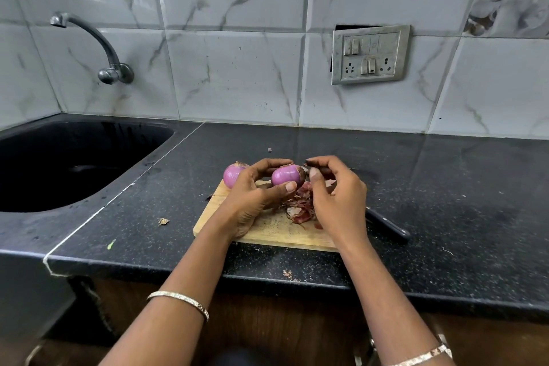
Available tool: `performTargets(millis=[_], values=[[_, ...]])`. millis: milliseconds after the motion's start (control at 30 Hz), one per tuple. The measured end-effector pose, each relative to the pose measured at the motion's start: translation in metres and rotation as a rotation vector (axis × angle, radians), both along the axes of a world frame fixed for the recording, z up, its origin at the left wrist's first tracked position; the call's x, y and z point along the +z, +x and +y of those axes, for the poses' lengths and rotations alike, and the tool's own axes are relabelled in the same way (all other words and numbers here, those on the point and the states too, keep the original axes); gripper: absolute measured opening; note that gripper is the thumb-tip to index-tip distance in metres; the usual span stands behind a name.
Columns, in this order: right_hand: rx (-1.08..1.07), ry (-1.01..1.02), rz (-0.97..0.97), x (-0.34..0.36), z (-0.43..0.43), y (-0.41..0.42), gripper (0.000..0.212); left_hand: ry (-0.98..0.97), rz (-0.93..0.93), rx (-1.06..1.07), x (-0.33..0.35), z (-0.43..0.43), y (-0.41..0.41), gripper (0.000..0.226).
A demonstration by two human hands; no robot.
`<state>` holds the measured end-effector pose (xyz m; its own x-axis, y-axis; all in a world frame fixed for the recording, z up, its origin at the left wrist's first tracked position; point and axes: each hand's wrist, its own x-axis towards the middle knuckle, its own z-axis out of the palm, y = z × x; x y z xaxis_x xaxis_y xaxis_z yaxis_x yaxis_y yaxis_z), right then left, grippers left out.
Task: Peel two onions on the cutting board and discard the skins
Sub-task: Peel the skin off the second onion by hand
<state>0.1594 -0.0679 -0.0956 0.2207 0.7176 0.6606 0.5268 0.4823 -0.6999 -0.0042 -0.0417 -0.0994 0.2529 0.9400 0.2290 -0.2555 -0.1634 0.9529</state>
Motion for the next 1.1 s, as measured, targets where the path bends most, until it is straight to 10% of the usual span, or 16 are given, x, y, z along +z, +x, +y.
performTargets(millis=[1100], values=[[0.322, -0.078, 0.016, -0.0082, 0.0062, -0.0007, 0.009, -0.101, -0.079, 0.010, 0.0014, 0.0051, -0.0014, 0.030]])
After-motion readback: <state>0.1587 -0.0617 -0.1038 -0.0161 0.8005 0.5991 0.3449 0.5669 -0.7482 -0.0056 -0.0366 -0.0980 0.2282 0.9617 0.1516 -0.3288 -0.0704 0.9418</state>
